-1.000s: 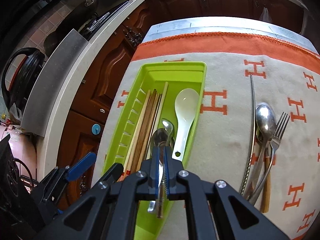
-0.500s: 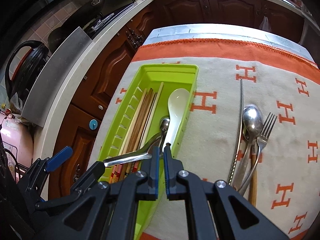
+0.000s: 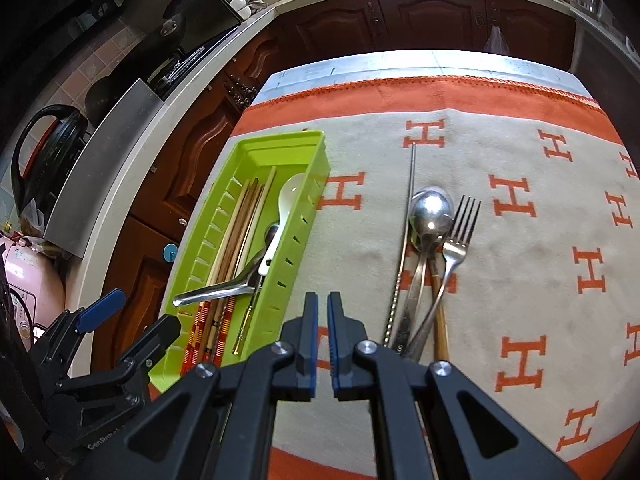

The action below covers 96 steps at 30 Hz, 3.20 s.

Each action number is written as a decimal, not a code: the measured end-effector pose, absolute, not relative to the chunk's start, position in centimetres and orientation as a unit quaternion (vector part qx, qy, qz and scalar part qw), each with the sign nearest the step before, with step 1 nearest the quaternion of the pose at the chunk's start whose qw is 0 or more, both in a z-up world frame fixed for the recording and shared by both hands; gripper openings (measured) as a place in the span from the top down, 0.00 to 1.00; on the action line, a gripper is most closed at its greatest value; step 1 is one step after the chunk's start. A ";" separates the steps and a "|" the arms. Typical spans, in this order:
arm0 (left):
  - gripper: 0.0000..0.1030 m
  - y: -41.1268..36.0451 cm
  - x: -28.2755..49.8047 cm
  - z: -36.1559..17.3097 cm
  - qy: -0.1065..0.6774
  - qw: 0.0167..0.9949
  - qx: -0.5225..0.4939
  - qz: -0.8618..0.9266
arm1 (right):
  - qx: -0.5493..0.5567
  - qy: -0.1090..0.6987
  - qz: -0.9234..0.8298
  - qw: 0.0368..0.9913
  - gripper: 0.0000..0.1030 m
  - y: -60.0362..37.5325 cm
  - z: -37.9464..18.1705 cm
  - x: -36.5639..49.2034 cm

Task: Organize utensils
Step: 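Move both open tools back over the remaining spoons, forks and metal chopstick, then grasp the metal chopstick with the left tool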

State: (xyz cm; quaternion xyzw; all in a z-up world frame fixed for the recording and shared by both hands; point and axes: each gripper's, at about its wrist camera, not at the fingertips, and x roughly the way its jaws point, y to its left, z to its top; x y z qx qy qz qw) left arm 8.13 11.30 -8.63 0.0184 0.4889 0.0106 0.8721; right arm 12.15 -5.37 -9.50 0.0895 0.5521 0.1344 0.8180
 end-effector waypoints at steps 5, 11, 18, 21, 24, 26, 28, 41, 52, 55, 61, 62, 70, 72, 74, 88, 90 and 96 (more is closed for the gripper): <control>0.14 9.6 8.0 -7.8 0.484 0.874 0.029 0.001 | 0.109 0.547 0.120 0.821 0.95 -7.9 -9.4 11.6; 0.11 7.2 8.3 -7.4 0.488 0.872 0.040 -0.016 | 0.128 0.547 0.105 0.821 0.95 -10.7 -10.0 11.1; 0.11 4.3 9.3 -7.4 0.492 0.868 0.048 -0.038 | 0.148 0.548 0.093 0.818 0.95 -13.3 -10.9 11.1; 0.11 3.2 9.8 -7.7 0.496 0.866 0.052 -0.045 | 0.157 0.547 0.091 0.817 0.95 -14.3 -11.2 11.3; 0.11 2.2 10.5 -8.1 0.503 0.861 0.050 -0.053 | 0.164 0.547 0.089 0.816 0.95 -15.1 -11.4 11.6; 0.11 1.8 11.0 -8.5 0.509 0.858 0.045 -0.059 | 0.169 0.547 0.088 0.815 0.95 -15.6 -11.7 11.8; 0.11 1.3 11.5 -8.8 0.514 0.854 0.038 -0.067 | 0.172 0.547 0.088 0.814 0.95 -15.9 -11.9 12.0; 0.16 -0.9 14.2 -11.9 0.540 0.835 0.002 -0.109 | 0.187 0.549 0.095 0.809 0.95 -17.3 -13.2 13.5; 0.59 -2.4 16.5 -14.9 0.560 0.821 0.013 -0.106 | 0.199 0.552 0.100 0.804 0.95 -18.0 -14.2 14.1; 0.63 -2.7 17.0 -15.5 0.566 0.818 0.017 -0.099 | 0.200 0.552 0.100 0.803 0.95 -18.2 -14.4 14.1; 0.63 -3.0 17.8 -16.8 0.576 0.812 0.022 -0.092 | 0.201 0.554 0.100 0.802 0.95 -18.3 -14.7 14.0; 0.64 -3.0 17.9 -17.0 0.578 0.811 0.024 -0.090 | 0.201 0.555 0.100 0.801 0.95 -18.4 -14.8 14.0; 0.63 -3.6 18.7 -17.3 0.562 0.822 0.044 -0.077 | 0.202 0.558 0.100 0.798 0.95 -18.6 -15.6 13.9; 0.61 -3.7 18.9 -17.3 0.558 0.825 0.046 -0.075 | 0.202 0.558 0.100 0.798 0.95 -18.5 -15.7 13.9; 0.61 -3.9 19.1 -17.3 0.554 0.828 0.046 -0.074 | 0.201 0.559 0.100 0.798 0.95 -18.4 -15.7 13.9; 0.97 -2.4 17.6 -16.3 0.543 0.836 0.021 -0.075 | 0.199 0.557 0.124 0.797 0.95 -17.2 -15.5 13.7; 0.97 -1.7 16.8 -15.4 0.537 0.839 0.018 -0.077 | 0.199 0.555 0.133 0.797 0.95 -16.7 -15.3 13.7; 0.97 1.0 14.3 -12.0 0.521 0.850 0.008 -0.077 | 0.195 0.553 0.145 0.797 0.95 -14.9 -15.1 14.6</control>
